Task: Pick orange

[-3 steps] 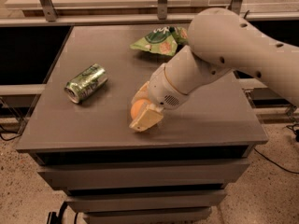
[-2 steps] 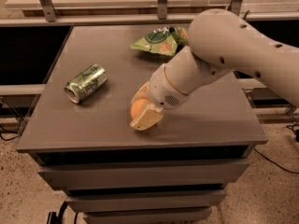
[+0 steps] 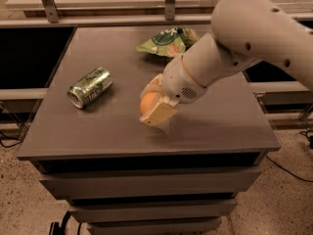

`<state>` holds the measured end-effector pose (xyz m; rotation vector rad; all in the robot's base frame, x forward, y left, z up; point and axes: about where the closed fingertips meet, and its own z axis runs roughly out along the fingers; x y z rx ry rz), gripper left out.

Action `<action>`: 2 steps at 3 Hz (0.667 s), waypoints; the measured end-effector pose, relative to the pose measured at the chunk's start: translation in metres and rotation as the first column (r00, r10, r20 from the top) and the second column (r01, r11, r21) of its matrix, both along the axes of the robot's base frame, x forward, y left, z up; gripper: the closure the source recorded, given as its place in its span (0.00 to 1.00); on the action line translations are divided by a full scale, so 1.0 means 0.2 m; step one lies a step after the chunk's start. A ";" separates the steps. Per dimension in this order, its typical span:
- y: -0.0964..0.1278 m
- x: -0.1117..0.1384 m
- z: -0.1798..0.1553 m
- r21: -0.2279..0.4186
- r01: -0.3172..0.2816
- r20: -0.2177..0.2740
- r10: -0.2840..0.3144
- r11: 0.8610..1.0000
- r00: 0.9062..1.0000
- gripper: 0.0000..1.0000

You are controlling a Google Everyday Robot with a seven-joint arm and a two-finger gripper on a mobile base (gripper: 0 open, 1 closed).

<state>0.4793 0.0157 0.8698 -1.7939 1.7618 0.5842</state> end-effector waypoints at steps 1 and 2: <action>-0.06 0.04 0.22 0.071 -0.013 0.006 0.013 0.997 1.000 1.00; -0.11 0.06 0.40 0.129 -0.032 0.008 0.031 0.991 0.999 1.00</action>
Offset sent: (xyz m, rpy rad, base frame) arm 0.0188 -0.0385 0.1206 0.2048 -0.0024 0.0484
